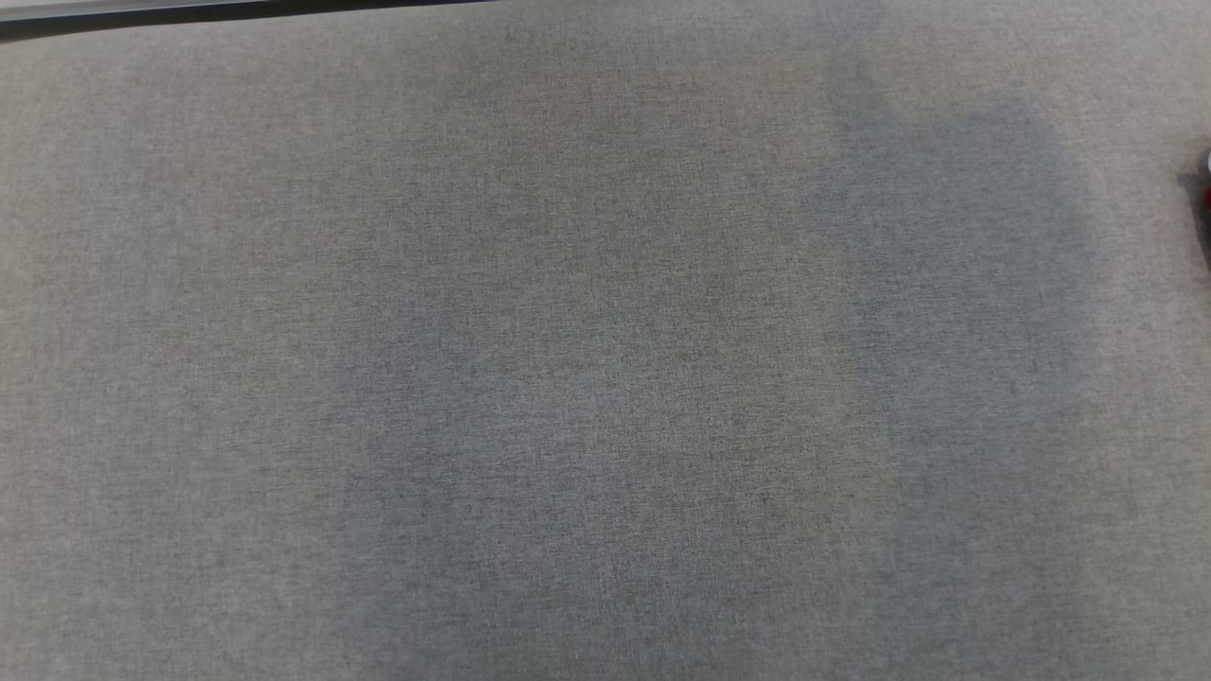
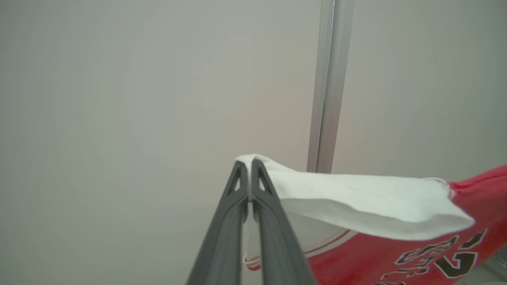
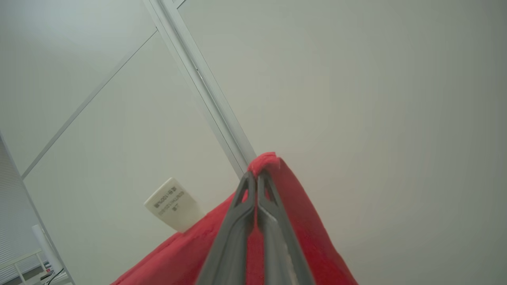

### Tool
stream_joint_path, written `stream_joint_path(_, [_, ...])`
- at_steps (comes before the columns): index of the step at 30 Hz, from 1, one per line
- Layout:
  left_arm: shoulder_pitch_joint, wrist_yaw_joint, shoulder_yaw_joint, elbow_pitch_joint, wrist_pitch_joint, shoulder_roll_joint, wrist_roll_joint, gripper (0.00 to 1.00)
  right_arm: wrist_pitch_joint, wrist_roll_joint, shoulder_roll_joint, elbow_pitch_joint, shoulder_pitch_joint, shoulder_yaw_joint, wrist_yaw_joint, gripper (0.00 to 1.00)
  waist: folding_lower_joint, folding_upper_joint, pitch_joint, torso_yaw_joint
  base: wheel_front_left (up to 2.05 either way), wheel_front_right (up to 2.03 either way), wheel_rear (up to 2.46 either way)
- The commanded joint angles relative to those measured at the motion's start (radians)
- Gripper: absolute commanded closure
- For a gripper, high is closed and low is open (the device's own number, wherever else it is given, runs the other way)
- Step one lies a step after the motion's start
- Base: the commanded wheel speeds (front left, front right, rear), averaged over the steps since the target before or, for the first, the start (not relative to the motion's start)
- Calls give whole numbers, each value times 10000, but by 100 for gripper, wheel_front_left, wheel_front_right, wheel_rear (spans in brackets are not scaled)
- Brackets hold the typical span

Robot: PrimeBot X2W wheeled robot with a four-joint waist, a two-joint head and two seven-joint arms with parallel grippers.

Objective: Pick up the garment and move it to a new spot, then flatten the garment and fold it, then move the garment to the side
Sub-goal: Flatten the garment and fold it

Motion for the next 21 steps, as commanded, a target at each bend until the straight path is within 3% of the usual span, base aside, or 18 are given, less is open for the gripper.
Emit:
stream_joint_path(1, [-86,-8,-128,114,-49,16,-169,100,6,185,-89,79,165,140,0,100,0,-1,15,7,0,0,0])
stream_joint_path(7, [1231,-9,-1262,341,385,203,-934,100,326,744,-354,247,1487,1190,0,100,0,-1,-172,127,0,0,0])
stream_joint_path(14, [3401,-7,-2827,-311,1631,792,-2018,100,962,1452,-648,24,3608,2395,0,100,0,-1,-908,186,0,0,0])
stream_joint_path(21, [6227,-8,-4302,-2016,3017,1952,-3700,100,3045,2367,-1086,-595,6257,4003,0,100,0,-1,-2519,83,0,0,0])
